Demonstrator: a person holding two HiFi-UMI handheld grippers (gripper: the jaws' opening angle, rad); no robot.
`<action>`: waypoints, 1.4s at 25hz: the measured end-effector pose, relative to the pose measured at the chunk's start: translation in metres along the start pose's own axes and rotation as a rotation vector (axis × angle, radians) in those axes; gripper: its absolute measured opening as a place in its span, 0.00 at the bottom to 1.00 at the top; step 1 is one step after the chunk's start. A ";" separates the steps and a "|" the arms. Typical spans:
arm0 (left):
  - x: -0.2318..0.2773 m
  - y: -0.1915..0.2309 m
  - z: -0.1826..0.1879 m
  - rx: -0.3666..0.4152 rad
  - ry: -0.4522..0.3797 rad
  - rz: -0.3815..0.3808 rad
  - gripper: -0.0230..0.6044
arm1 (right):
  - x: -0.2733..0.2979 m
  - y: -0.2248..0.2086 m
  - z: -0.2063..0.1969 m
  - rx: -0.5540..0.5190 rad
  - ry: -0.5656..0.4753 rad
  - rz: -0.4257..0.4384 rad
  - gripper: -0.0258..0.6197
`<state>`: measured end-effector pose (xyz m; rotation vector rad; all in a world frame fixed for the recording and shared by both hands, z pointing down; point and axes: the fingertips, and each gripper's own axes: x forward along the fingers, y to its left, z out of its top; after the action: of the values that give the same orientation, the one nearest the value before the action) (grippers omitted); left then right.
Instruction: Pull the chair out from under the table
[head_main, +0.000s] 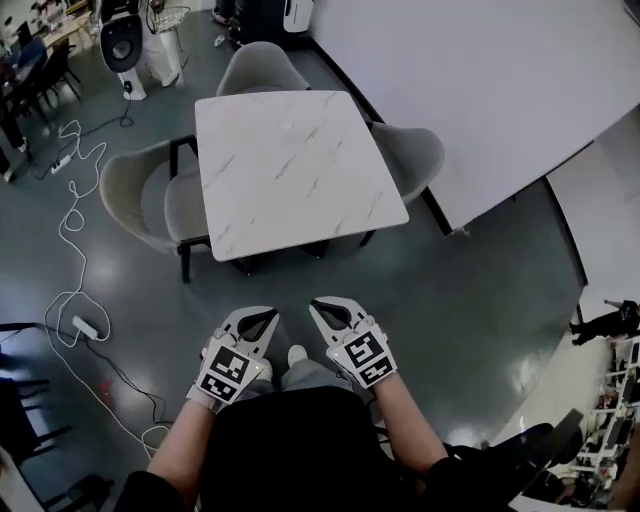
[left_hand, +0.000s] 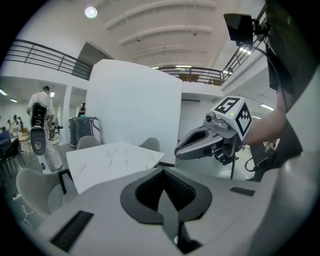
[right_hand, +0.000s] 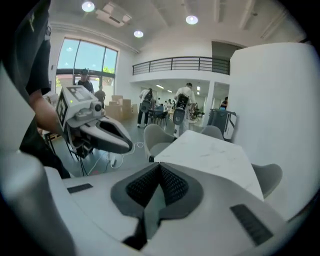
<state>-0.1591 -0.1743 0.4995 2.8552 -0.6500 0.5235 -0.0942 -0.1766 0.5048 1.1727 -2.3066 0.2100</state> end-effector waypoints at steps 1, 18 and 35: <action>-0.007 0.006 0.005 -0.024 -0.017 0.028 0.04 | 0.003 0.002 0.017 0.014 -0.047 0.024 0.06; -0.093 0.051 0.133 -0.149 -0.352 0.316 0.04 | -0.031 0.022 0.197 0.022 -0.514 0.248 0.06; -0.072 0.055 0.152 -0.131 -0.349 0.336 0.04 | -0.036 0.002 0.202 0.018 -0.545 0.278 0.06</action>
<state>-0.1991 -0.2315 0.3364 2.7440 -1.1867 0.0137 -0.1578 -0.2245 0.3160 0.9998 -2.9513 0.0059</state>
